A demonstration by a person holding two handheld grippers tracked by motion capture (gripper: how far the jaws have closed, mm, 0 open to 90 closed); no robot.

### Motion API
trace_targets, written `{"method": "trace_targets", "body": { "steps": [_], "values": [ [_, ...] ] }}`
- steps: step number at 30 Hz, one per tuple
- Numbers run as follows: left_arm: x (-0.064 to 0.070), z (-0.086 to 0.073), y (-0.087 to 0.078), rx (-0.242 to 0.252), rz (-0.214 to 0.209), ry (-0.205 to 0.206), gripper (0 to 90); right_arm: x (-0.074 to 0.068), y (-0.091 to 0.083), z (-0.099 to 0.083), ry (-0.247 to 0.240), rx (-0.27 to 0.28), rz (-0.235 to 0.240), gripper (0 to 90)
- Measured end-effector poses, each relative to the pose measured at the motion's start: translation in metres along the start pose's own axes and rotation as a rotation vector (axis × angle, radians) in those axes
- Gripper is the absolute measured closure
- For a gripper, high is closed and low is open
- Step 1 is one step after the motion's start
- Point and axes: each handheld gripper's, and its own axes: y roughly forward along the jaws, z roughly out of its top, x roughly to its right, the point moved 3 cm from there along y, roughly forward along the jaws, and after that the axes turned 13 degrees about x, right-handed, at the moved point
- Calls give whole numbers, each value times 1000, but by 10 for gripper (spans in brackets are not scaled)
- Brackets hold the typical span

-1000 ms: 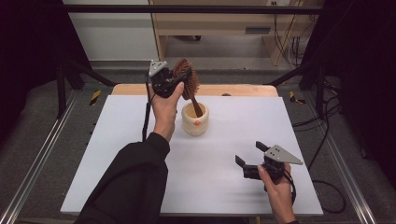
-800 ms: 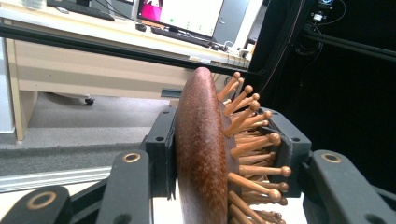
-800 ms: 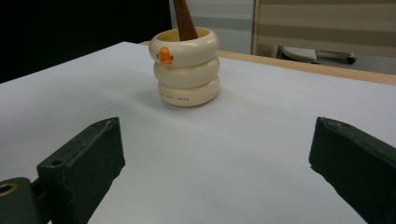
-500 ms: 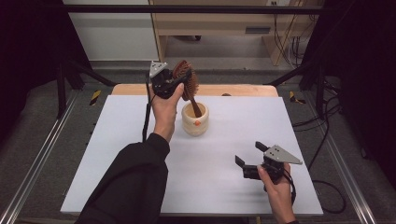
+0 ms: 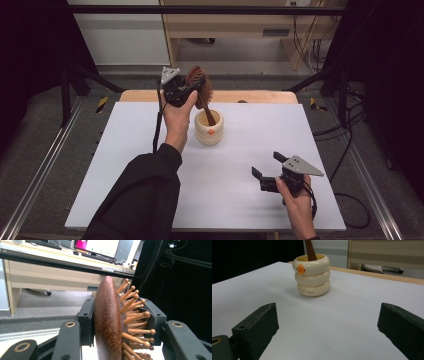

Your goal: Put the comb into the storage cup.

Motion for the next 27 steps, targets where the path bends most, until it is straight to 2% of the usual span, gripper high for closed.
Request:
{"method": "trace_targets", "body": {
  "steps": [27],
  "values": [
    [2, -8, 1, -10, -2, -3, 514, 0, 0, -1, 3, -4, 1, 33]
  ]
}}
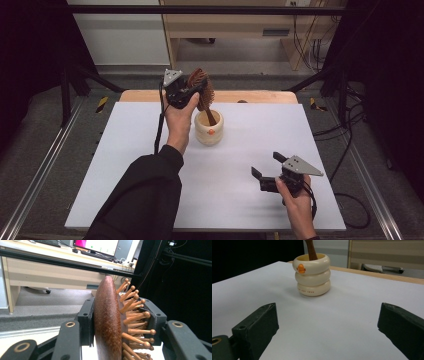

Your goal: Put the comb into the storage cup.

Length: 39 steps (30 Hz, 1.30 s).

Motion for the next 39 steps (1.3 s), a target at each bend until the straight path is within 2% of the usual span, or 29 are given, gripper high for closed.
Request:
{"method": "trace_targets", "body": {
  "steps": [13, 39],
  "values": [
    [0, -8, -2, -7, -3, -19, 514, 0, 0, 0, -4, -1, 1, 33],
    [5, -15, -2, -14, -14, -24, 513, 0, 1, -1, -6, -5, 4, 34]
  ]
}}
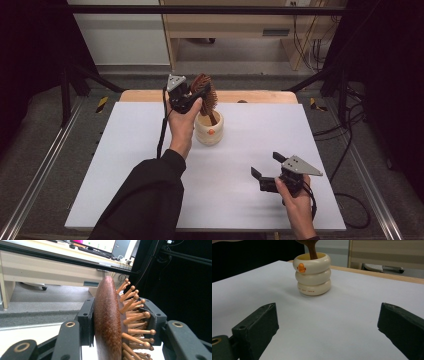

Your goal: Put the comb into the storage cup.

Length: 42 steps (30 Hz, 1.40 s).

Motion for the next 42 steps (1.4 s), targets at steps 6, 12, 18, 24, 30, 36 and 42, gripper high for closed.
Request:
{"method": "trace_targets", "body": {
  "steps": [6, 12, 18, 24, 30, 36, 42],
  "values": [
    [-1, -2, 0, -2, 3, 0, 513, 0, 0, 0, -1, -1, 1, 34],
    [-4, -7, 0, -10, 11, -2, 513, 0, 0, 0, 1, -1, -1, 33],
    [-5, -10, 0, -13, 11, -6, 513, 0, 0, 0, 0, -3, 2, 33],
    [-4, -11, 0, -15, 10, -9, 513, 0, 0, -1, 0, -4, 3, 33],
    [-3, -13, 1, -17, 8, -11, 512, 0, 0, -1, -1, -4, 3, 33],
    [-3, -15, 1, -18, 7, -15, 513, 0, 0, -1, -1, -5, 3, 33],
    [-4, -18, 1, -21, 8, -20, 512, 0, 0, -1, 0, -6, 3, 33]
  ]
}}
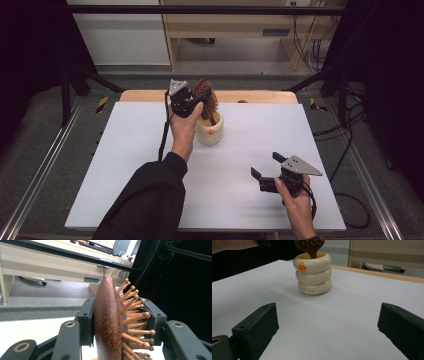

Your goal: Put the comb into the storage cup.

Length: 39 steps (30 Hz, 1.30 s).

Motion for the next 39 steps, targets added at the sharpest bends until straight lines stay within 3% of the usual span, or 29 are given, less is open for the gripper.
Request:
{"method": "trace_targets", "body": {
  "steps": [19, 39],
  "values": [
    [1, -3, 1, -4, -5, 6, 512, 0, 1, -1, 0, -4, 3, 33],
    [-8, -4, -2, -15, 1, -10, 505, -1, 1, -1, 0, -5, 6, 33]
  ]
}}
